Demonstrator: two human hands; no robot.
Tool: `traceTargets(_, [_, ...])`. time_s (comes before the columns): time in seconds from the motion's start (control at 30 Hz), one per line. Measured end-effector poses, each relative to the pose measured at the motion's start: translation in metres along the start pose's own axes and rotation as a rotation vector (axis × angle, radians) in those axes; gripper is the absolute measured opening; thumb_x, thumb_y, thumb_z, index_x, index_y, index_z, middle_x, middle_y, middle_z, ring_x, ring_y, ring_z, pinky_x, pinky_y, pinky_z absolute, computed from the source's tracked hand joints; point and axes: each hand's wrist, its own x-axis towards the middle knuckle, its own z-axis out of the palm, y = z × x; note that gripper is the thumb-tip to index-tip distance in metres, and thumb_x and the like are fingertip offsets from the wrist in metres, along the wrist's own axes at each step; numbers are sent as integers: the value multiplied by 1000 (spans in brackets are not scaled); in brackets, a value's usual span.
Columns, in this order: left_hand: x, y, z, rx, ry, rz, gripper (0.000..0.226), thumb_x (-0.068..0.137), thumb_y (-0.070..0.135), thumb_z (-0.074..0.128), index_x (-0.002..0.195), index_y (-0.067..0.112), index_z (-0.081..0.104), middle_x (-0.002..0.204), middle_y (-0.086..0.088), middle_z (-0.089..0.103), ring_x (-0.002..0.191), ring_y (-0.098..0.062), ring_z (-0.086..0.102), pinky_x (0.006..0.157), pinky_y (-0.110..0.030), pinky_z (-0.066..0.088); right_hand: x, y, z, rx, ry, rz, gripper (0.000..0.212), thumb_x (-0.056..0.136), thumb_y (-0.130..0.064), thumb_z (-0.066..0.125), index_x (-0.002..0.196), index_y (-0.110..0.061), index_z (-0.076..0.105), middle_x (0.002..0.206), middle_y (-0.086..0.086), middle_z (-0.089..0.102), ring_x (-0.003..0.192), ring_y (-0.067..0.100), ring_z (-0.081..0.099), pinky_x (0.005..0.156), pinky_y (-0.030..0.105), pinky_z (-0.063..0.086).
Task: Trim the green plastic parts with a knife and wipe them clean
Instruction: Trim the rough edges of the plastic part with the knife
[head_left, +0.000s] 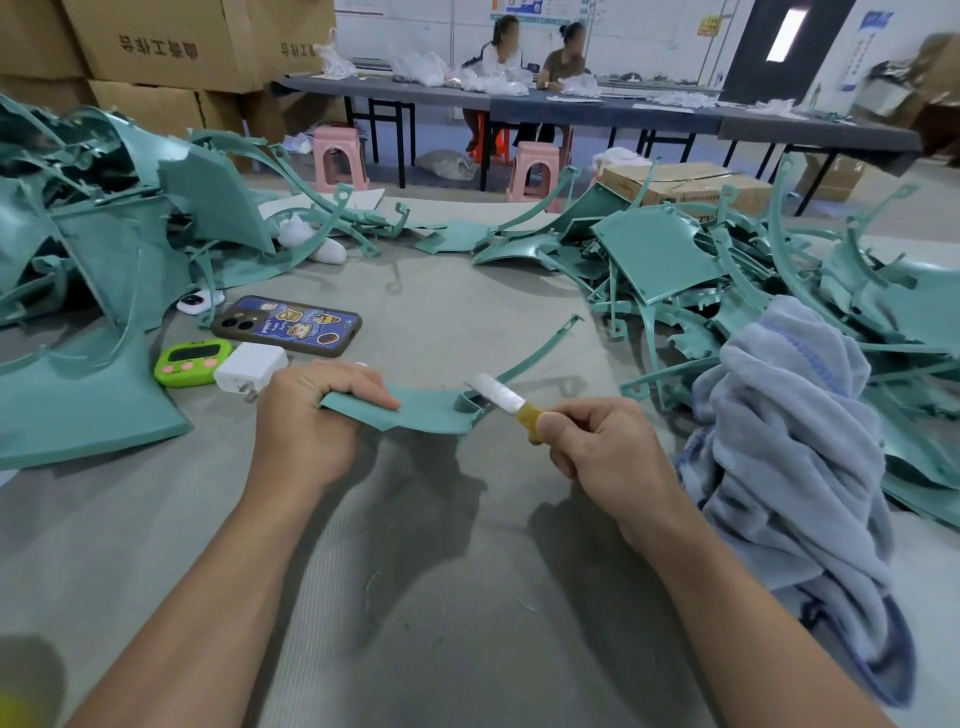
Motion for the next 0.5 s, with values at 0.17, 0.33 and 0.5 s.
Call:
traceTargets(0.17, [-2, 4, 2, 6, 3, -19, 61, 73, -16, 75, 71, 45, 77, 81, 22, 73, 84, 0, 70, 79, -16, 53, 1, 4, 3, -272, 90, 5, 27, 95, -30, 67, 68, -27, 73, 48, -10, 54, 44, 5, 43, 47, 25, 37])
traceTargets(0.33, [-4, 17, 8, -164, 35, -198, 58, 74, -12, 71, 66, 45, 78, 69, 21, 73, 72, 9, 67, 67, -9, 51, 4, 5, 4, -35, 205, -45, 22, 95, -23, 66, 74, -26, 72, 48, -6, 48, 45, 9, 37, 48, 27, 32])
traceTargets(0.5, [-3, 19, 12, -236, 14, -300, 31, 85, 15, 80, 68, 41, 77, 77, 14, 77, 72, -2, 71, 66, -18, 55, -1, -4, 2, 160, 299, -191, 23, 96, -19, 62, 76, -24, 73, 49, -4, 53, 45, 7, 38, 44, 18, 31])
